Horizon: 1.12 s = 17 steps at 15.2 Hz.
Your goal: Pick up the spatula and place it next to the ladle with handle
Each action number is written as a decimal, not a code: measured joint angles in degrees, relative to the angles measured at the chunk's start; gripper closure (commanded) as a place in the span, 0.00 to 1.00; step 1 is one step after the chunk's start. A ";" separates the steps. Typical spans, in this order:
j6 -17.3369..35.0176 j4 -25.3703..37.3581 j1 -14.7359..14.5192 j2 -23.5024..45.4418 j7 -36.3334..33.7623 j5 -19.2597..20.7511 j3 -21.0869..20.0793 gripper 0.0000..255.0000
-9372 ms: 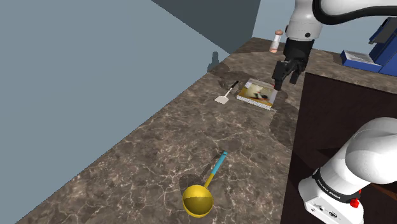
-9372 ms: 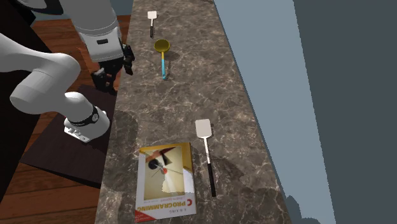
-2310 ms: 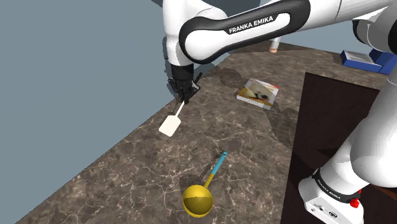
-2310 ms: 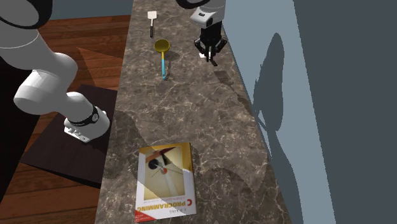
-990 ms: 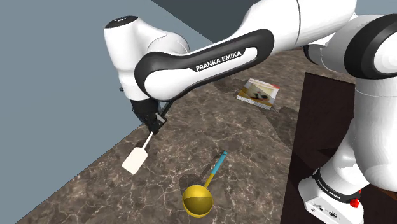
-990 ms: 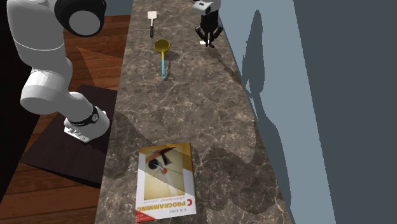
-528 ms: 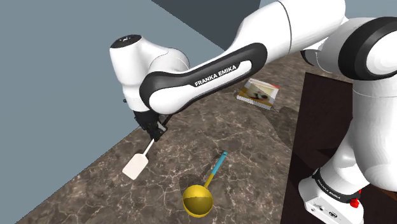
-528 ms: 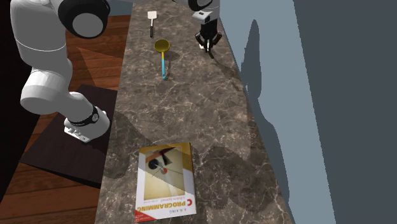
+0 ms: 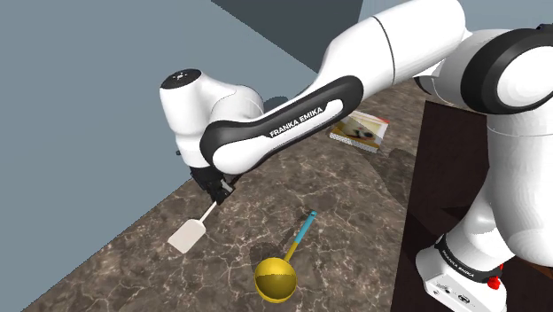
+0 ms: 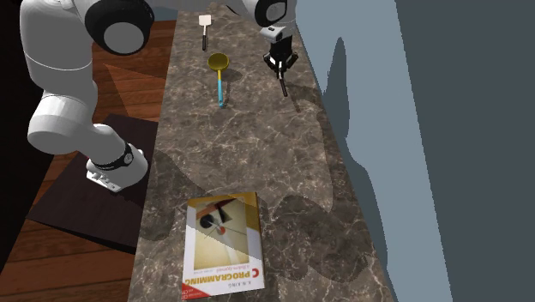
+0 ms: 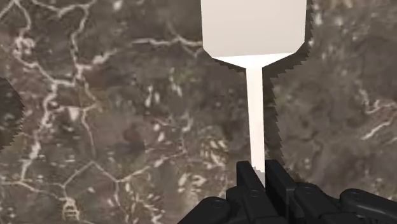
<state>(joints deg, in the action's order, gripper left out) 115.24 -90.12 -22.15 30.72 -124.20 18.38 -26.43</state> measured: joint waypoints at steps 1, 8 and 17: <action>0.06 -0.03 0.00 0.03 -0.01 0.02 0.01 1.00; 0.12 -0.06 -0.01 0.05 -0.02 0.03 0.02 0.00; -5.52 3.84 -0.19 -1.99 0.84 -1.26 -0.76 0.00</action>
<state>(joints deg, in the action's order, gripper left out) 109.73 -86.28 -22.35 28.73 -123.36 17.12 -27.19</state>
